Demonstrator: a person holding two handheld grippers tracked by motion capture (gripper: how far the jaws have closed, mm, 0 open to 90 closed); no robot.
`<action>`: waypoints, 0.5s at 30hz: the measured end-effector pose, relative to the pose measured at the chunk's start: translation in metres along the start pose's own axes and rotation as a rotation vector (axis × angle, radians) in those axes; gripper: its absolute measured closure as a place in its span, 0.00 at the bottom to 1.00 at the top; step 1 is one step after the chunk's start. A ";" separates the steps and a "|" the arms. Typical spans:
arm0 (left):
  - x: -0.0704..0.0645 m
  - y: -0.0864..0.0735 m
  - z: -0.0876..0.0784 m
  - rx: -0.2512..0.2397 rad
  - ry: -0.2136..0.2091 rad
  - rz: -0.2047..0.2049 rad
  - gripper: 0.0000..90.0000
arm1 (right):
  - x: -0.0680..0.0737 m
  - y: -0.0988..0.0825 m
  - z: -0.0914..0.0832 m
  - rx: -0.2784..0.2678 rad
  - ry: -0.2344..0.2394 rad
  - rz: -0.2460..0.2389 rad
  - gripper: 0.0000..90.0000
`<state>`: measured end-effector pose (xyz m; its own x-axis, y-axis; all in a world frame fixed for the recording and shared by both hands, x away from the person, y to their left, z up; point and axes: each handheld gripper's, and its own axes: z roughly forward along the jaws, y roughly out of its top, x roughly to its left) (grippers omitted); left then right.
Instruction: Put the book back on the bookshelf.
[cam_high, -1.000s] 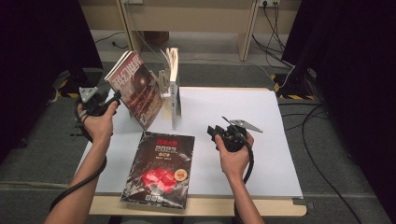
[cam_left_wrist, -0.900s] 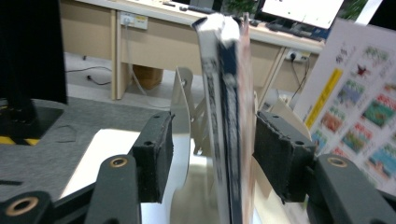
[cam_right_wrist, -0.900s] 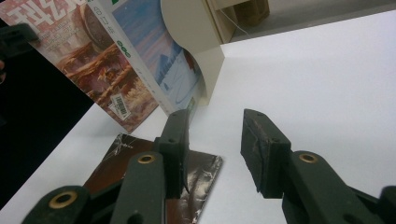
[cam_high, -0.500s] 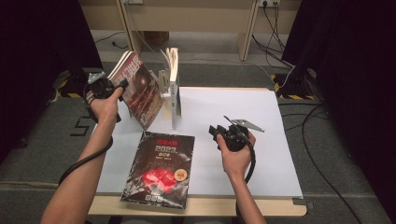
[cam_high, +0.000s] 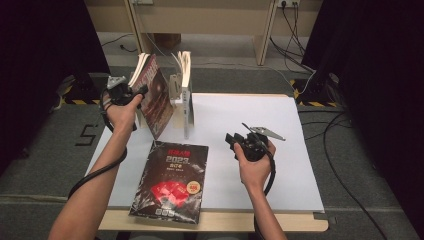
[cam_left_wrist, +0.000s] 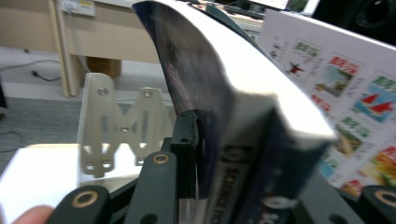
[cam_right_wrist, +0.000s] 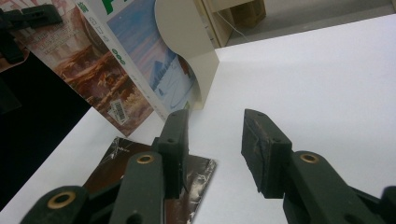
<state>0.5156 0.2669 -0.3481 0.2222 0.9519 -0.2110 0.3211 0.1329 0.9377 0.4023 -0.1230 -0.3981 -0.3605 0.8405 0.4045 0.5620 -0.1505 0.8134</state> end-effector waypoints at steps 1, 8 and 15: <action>-0.002 0.001 0.001 0.004 -0.007 0.014 0.78 | 0.000 0.000 0.000 0.001 0.000 -0.002 0.69; -0.015 0.009 0.009 0.068 -0.021 0.014 0.76 | 0.000 0.000 -0.001 0.003 0.000 0.002 0.69; -0.024 0.016 0.014 0.119 0.059 0.061 0.82 | -0.003 0.000 -0.003 0.005 -0.004 0.008 0.69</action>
<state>0.5286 0.2425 -0.3318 0.1912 0.9723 -0.1345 0.4164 0.0437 0.9082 0.4012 -0.1264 -0.3981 -0.3534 0.8411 0.4095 0.5686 -0.1544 0.8080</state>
